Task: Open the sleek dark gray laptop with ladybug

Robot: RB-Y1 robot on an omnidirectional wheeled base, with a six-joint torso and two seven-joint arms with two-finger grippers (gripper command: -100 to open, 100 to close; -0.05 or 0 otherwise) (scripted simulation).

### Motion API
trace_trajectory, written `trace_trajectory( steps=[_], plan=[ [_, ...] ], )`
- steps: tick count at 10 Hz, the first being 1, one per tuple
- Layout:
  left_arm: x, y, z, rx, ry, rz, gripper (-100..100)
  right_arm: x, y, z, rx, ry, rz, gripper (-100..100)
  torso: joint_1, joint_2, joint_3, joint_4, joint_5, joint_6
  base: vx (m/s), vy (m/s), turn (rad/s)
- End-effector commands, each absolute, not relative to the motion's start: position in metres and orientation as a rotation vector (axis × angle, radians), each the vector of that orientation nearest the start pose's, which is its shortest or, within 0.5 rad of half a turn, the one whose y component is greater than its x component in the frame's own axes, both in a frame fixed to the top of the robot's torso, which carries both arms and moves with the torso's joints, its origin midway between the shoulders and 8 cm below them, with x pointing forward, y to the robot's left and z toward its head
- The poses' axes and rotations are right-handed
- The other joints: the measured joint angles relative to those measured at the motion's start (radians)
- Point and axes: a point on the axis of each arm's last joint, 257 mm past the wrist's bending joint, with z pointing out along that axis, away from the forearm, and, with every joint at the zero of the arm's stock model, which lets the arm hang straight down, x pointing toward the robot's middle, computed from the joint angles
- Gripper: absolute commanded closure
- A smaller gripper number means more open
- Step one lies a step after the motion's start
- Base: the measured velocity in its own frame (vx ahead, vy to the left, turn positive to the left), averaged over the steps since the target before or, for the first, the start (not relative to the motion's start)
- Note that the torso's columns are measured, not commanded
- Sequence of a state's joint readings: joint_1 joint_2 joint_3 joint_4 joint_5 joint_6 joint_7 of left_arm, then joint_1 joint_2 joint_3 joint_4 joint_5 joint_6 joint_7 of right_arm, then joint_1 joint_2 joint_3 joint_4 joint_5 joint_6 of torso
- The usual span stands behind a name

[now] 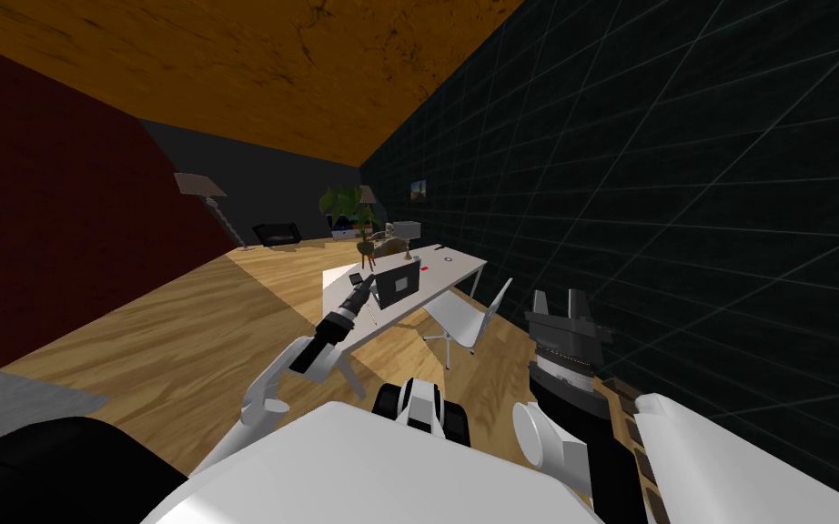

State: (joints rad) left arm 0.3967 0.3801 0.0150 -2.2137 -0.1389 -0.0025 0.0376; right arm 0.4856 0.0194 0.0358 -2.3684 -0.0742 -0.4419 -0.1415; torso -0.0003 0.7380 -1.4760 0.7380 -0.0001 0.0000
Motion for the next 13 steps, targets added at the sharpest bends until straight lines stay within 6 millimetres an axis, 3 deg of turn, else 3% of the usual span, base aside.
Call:
trace_trajectory(
  steps=[1, 9, 11, 12, 13],
  plan=[
    [0.434, 0.298, -0.094, -0.664, 1.305, -0.904, -100, 0.336, -0.275, 0.057, 0.734, 0.48, 1.535, 0, 0.0, 0.0, 0.0, 0.0, 0.0, 0.0, 0.052, -0.004, -0.025],
    [0.447, 0.345, -0.137, -0.662, 1.465, -0.655, -100, 0.336, -0.275, 0.057, 0.734, 0.48, 1.535, 0, 0.0, 0.0, 0.0, 0.0, 0.0, 0.0, 0.059, -0.006, -0.028],
    [0.446, 0.342, -0.132, -0.663, 1.456, -0.672, -100, 0.336, -0.275, 0.057, 0.734, 0.48, 1.535, 0, 0.0, 0.001, 0.001, 0.0, 0.0, 0.0, 0.02, -0.002, -0.002],
    [0.446, 0.342, -0.132, -0.663, 1.455, -0.672, 100, 0.336, -0.275, 0.057, 0.734, 0.48, 1.535, 0, 0.0, 0.002, 0.002, 0.001, 0.0, 0.0, 0.0, 0.0, 0.0],
    [0.443, 0.342, -0.132, -0.703, 1.464, -0.685, 100, 0.336, -0.275, 0.057, 0.734, 0.48, 1.535, 0, 0.0, 0.002, 0.001, 0.001, 0.0, 0.0, 0.022, 0.044, -0.044]
  ],
)
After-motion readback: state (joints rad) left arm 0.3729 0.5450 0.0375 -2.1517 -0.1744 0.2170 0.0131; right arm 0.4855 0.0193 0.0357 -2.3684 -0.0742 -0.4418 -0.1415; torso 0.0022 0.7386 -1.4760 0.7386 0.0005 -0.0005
